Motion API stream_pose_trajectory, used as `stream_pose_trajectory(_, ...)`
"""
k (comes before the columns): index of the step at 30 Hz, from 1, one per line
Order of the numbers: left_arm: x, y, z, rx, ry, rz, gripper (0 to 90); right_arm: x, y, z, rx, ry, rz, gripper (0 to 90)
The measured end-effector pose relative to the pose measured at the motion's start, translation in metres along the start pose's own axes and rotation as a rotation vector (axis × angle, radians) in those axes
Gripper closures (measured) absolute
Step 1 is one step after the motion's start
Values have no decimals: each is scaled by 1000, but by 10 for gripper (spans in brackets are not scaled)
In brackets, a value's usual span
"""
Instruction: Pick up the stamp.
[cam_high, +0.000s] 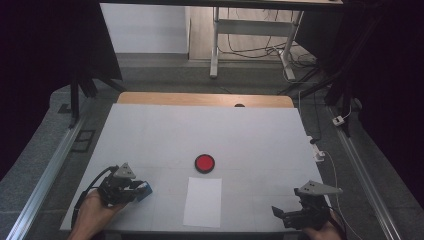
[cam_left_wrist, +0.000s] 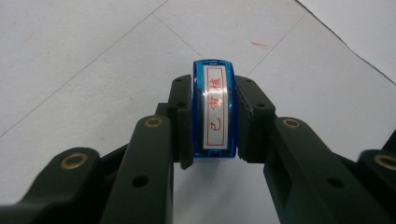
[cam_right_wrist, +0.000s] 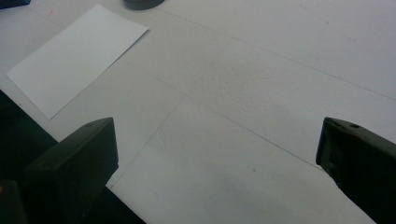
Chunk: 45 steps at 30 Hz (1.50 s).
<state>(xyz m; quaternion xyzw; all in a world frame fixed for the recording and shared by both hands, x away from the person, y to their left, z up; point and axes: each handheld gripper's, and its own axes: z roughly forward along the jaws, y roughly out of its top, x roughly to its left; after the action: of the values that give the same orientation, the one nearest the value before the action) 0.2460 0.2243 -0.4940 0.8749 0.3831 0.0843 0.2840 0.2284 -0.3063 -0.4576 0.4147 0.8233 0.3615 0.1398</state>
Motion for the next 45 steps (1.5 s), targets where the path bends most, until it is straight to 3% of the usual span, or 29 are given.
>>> stream_pose_trajectory(6,-1,1,-2,-7,-16,-2,710,0,0,0,-1,2,-1,0)
stream_pose_trajectory(12,-4,4,-5,-30,-2,-3,710,0,0,0,-2,3,-2,0)
stream_pose_trajectory(22,-10,12,-18,-95,-18,-1,710,1,0,1,1,2,-2,0)
stream_pose_trajectory(28,-16,21,-21,-138,-33,26,711,0,0,1,1,2,-2,0)
stream_pose_trajectory(45,-35,55,-19,-190,-80,119,710,1,0,1,1,4,-5,0)
